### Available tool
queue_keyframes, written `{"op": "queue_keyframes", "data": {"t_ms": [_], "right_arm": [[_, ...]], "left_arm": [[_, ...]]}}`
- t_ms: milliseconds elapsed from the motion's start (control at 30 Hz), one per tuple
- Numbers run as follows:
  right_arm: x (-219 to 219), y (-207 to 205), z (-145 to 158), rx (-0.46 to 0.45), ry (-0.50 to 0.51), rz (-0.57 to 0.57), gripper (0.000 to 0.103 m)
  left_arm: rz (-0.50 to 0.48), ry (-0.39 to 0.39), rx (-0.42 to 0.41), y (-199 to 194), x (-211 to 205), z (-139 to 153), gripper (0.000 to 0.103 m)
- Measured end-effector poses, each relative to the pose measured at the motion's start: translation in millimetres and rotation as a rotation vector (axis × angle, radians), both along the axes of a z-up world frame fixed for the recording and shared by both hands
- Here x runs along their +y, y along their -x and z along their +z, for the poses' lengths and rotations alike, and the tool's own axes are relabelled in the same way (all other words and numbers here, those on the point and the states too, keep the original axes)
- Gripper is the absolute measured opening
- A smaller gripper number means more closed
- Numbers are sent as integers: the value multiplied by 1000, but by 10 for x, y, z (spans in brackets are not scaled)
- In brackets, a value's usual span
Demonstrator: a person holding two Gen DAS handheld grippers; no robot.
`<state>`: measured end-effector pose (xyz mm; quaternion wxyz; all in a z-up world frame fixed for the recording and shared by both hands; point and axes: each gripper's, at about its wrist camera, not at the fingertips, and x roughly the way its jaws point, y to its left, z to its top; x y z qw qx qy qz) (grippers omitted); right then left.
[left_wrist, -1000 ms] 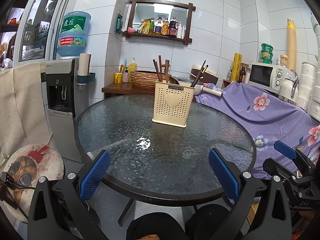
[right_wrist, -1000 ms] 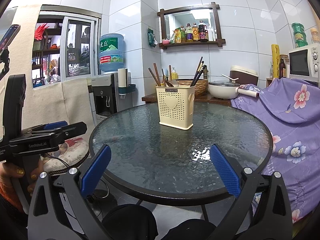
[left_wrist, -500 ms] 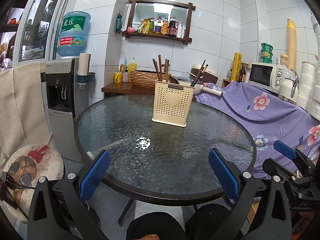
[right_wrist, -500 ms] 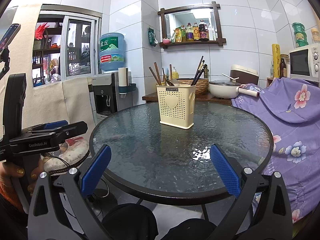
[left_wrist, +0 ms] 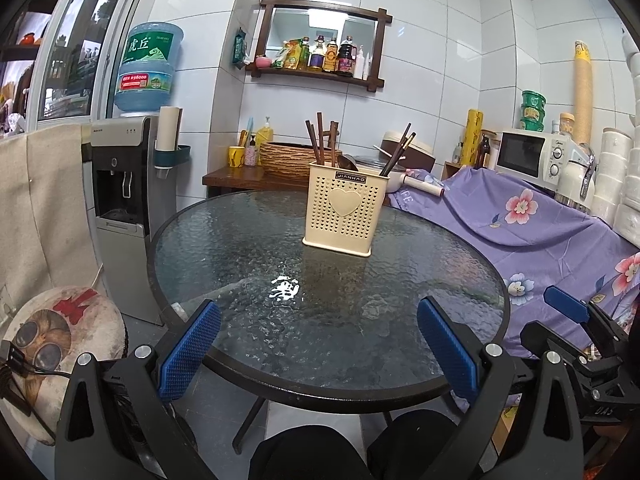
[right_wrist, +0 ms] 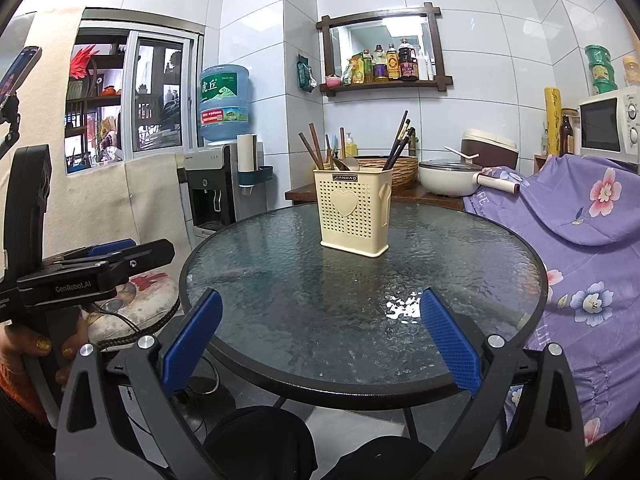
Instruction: Organize utensils
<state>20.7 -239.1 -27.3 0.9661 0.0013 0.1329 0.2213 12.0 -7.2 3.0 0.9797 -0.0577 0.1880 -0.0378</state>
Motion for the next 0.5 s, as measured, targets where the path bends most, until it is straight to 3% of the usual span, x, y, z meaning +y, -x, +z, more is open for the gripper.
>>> {"op": "queue_keyframes", "data": {"t_ms": [500], "right_arm": [[3, 3, 5, 1, 0, 1, 97]], "left_arm": [[-3, -19, 2, -1, -39, -4, 97]]}}
